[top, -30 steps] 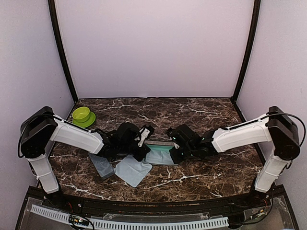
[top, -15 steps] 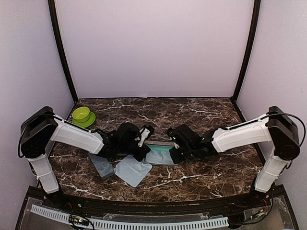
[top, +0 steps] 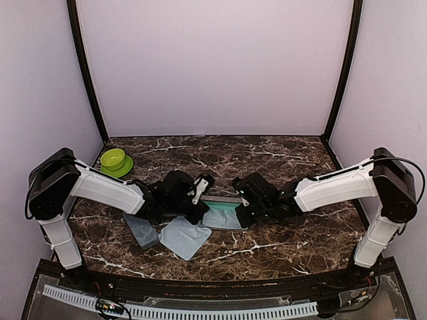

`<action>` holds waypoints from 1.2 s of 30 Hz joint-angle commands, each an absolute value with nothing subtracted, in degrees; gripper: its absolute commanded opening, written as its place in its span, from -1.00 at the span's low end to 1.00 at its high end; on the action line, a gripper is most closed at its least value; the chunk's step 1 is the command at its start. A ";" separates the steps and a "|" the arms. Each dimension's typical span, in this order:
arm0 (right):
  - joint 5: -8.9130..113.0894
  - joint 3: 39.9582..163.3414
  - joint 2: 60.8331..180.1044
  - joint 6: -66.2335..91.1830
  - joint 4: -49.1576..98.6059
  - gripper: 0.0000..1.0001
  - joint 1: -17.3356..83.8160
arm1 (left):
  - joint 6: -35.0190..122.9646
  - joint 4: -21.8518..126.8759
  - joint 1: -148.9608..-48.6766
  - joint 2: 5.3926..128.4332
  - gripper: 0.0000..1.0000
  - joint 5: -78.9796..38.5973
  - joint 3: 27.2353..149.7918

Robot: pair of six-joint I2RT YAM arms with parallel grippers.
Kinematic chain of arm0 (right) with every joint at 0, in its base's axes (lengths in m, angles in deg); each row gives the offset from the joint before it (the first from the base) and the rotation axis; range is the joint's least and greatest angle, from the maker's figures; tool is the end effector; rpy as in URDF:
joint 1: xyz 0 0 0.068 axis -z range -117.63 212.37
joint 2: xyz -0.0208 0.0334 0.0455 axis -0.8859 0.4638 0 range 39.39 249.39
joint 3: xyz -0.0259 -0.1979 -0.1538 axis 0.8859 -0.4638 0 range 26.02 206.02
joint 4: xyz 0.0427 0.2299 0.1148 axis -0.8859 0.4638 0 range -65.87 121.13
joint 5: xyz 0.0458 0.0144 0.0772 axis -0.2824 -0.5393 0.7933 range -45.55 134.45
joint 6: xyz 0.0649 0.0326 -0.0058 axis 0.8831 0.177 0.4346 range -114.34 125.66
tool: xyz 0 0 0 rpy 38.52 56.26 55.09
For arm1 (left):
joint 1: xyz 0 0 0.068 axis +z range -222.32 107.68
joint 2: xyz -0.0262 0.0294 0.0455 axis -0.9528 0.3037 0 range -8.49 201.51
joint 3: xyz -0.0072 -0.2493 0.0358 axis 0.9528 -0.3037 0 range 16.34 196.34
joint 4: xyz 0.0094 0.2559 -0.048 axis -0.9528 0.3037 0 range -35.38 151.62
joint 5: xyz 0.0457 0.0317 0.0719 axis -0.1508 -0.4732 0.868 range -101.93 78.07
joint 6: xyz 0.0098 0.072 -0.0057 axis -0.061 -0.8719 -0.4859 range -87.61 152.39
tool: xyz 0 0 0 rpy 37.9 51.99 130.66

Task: Organize the sunglasses
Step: Place the folded cleaning cloth in the sunglasses case.

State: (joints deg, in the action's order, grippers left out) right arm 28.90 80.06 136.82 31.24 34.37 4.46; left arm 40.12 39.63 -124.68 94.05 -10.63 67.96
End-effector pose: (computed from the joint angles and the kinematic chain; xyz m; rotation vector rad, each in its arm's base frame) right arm 0.1988 0.2865 0.1233 -0.5833 2.4117 0.2897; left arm 0.2343 -0.3018 0.1195 0.8442 2.0911 -0.5537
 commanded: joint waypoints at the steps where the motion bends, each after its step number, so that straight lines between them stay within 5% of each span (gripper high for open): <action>1: 27.66 80.99 136.81 31.77 32.80 -1.00 4.54 | 39.74 38.74 -124.75 93.81 -1.00 -9.98 69.15; 36: 26.87 80.42 136.93 32.64 32.61 -1.00 4.54 | 40.06 38.08 -124.70 93.35 -1.00 -8.51 68.53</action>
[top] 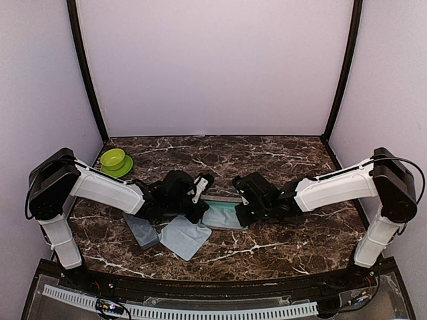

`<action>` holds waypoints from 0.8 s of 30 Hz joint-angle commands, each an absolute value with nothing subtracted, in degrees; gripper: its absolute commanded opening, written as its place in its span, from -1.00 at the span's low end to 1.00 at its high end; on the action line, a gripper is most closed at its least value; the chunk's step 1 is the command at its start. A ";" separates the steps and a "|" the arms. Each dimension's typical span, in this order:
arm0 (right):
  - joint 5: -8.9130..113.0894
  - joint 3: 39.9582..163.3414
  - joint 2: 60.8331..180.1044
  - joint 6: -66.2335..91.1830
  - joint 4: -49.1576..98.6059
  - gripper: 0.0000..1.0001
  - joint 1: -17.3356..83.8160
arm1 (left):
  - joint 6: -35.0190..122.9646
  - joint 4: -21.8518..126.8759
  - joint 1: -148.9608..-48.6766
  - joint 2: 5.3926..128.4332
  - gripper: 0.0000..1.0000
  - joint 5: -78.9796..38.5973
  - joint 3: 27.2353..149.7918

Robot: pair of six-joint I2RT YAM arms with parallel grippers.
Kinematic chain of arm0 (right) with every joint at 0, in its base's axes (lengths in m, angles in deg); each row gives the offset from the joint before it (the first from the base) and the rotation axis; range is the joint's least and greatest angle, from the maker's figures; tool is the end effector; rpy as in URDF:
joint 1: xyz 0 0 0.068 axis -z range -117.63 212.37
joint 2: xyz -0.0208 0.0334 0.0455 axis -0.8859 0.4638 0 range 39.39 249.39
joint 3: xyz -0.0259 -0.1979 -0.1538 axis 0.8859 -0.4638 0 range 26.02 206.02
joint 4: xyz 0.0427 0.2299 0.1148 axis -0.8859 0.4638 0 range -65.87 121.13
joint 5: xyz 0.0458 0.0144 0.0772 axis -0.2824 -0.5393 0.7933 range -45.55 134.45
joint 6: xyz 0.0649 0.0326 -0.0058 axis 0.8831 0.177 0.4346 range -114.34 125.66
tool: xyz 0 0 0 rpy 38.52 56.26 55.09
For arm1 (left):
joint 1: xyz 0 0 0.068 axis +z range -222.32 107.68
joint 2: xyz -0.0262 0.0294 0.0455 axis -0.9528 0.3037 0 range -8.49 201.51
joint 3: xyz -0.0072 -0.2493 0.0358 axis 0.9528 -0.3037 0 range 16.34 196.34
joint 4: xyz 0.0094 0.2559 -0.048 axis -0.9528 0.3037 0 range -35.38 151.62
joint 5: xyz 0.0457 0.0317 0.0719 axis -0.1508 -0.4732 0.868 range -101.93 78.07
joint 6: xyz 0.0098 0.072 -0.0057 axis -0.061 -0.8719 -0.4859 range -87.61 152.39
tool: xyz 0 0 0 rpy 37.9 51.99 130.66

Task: Organize the sunglasses
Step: Place the folded cleaning cloth in the sunglasses case.

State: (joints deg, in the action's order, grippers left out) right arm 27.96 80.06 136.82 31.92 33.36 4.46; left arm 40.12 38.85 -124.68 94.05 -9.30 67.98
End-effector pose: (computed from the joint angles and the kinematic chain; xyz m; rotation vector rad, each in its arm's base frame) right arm 0.2005 0.2874 0.1250 -0.5540 2.3961 0.2929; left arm 0.2361 -0.3018 0.1212 0.8242 2.0783 -0.5364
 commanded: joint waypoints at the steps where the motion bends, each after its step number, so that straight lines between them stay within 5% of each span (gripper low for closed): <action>1: 26.79 80.50 137.02 32.72 32.65 -1.00 4.54 | 40.12 38.05 -124.70 93.37 -1.00 -8.55 68.50; 24: 27.82 79.83 137.76 32.86 32.29 -0.89 4.01 | 41.94 37.14 -126.09 93.90 -0.85 -10.12 66.18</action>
